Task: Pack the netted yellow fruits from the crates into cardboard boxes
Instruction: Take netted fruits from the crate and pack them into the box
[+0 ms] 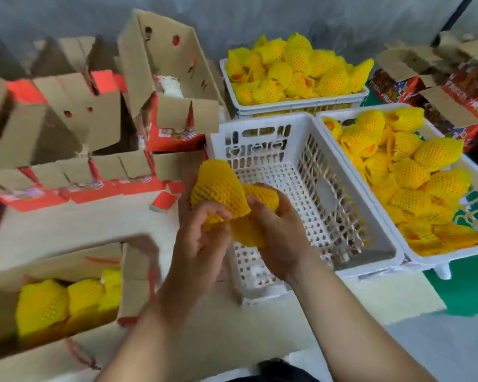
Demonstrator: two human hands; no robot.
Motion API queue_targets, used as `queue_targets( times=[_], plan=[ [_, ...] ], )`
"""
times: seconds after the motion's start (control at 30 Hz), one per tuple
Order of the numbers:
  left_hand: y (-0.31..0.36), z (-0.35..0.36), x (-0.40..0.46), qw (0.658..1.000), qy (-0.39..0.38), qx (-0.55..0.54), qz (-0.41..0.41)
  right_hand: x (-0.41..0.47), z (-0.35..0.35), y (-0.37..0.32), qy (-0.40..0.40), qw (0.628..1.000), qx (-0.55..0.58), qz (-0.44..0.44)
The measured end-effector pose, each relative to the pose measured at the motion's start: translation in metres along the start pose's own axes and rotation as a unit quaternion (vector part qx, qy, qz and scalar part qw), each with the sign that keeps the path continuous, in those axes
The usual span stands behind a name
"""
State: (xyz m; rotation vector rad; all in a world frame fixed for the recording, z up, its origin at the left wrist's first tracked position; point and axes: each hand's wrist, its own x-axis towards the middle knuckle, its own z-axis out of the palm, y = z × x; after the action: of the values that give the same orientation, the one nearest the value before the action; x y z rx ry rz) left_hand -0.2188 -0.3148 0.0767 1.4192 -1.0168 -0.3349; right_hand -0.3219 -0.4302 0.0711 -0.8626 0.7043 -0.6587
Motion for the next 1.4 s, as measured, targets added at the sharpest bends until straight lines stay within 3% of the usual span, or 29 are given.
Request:
queue_targets(
  times=[0.1, 0.2, 0.37, 0.47, 0.57, 0.73, 0.9, 1.0, 1.1, 1.27, 1.4],
  plan=[
    [-0.006, -0.072, -0.018, 0.991, 0.041, -0.069, -0.109, -0.014, 0.064, 0.038, 0.030, 0.998, -0.050, 0.001],
    [-0.013, -0.139, -0.034, 0.982, 0.039, -0.123, -0.138, -0.027, 0.121, 0.074, 0.011, 0.998, -0.069, 0.007],
    [-0.021, -0.240, -0.051, 0.981, 0.011, -0.102, -0.162, -0.047, 0.187, 0.118, -0.036, 0.998, -0.039, 0.029],
    [-0.025, -0.274, -0.058, 0.963, -0.013, -0.150, -0.222, -0.058, 0.213, 0.134, -0.040, 0.991, -0.129, -0.004],
    [-0.035, -0.296, -0.067, 0.959, 0.001, -0.165, -0.231, -0.060, 0.230, 0.143, -0.065, 0.957, -0.275, -0.064],
    [-0.041, -0.321, -0.074, 0.959, -0.007, -0.144, -0.245, -0.061, 0.255, 0.160, -0.172, 0.918, -0.342, -0.100],
    [-0.035, -0.349, -0.080, 0.975, -0.064, -0.019, -0.213, -0.059, 0.264, 0.174, -0.163, 0.855, -0.468, -0.150],
    [-0.047, -0.362, -0.077, 0.964, -0.106, -0.047, -0.238, -0.060, 0.267, 0.175, -0.168, 0.851, -0.465, -0.178],
    [-0.055, -0.365, -0.072, 0.948, -0.134, -0.102, -0.270, -0.059, 0.262, 0.177, -0.163, 0.817, -0.517, -0.196],
    [-0.080, -0.350, -0.068, 0.970, -0.116, 0.036, -0.212, -0.058, 0.249, 0.178, -0.140, 0.791, -0.572, -0.168],
    [-0.106, -0.327, -0.074, 0.959, -0.116, 0.230, -0.121, -0.050, 0.237, 0.187, -0.062, 0.863, -0.501, -0.006]
  ],
)
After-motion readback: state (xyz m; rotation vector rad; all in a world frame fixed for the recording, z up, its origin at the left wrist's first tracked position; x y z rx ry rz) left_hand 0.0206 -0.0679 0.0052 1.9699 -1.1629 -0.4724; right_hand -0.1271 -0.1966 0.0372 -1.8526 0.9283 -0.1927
